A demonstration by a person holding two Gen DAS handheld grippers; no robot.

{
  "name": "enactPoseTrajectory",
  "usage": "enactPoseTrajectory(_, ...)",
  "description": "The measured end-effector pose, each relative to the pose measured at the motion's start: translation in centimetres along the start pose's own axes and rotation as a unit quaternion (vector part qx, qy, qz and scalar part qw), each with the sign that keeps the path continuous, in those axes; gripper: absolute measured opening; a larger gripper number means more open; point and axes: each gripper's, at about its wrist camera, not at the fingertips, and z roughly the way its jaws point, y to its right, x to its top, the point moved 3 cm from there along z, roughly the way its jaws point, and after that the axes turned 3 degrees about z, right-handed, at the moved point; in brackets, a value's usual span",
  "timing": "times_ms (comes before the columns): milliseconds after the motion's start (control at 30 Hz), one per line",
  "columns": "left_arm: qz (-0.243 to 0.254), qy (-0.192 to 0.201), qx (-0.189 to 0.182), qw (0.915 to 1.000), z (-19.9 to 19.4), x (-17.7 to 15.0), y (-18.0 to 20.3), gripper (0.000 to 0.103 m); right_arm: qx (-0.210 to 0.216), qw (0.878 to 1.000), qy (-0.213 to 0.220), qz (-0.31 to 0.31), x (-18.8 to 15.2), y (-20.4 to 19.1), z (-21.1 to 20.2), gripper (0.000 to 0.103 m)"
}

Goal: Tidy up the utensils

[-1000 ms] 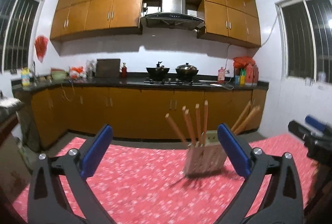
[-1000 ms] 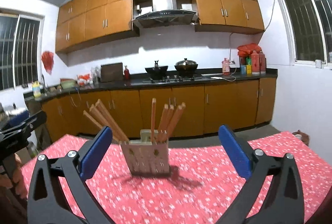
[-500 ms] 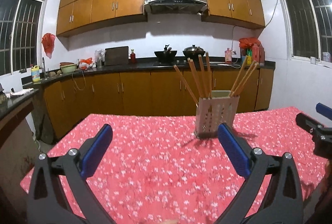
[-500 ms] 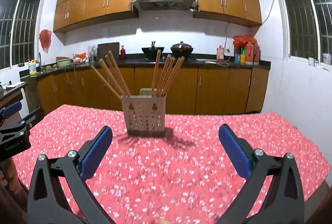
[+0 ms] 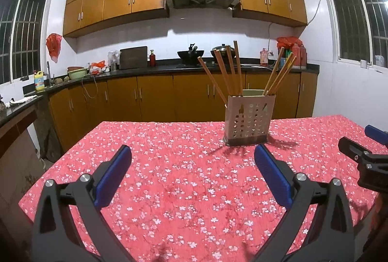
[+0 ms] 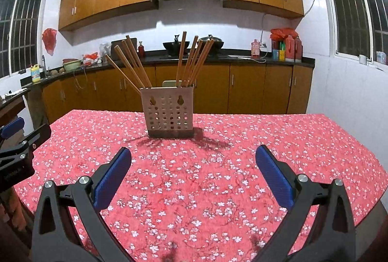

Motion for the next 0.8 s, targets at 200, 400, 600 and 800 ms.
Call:
enactPoseTrajectory(200, -0.001, -0.004, 0.000, 1.0000, 0.0, -0.8, 0.1, 0.099, -0.001, 1.000, 0.001, -0.003, -0.4, 0.0, 0.0, 0.101)
enactPoseTrajectory(400, -0.001, -0.005, 0.002, 1.0000, -0.1, -1.2, 0.2, 0.099, -0.006, 1.000, 0.005, -0.009, -0.4, -0.1, -0.1, 0.101)
enactPoseTrajectory(600, -0.003, -0.005, 0.003, 1.0000, 0.0, -1.1, 0.1, 0.099, -0.008, 1.000, 0.001, -0.006, -0.4, 0.1, 0.0, 0.101)
enactPoseTrajectory(800, -0.005, -0.006, 0.001, 1.0000, 0.0, -1.2, 0.1, 0.099, -0.007, 1.000, 0.001, -0.006, -0.4, 0.1, 0.0, 0.101)
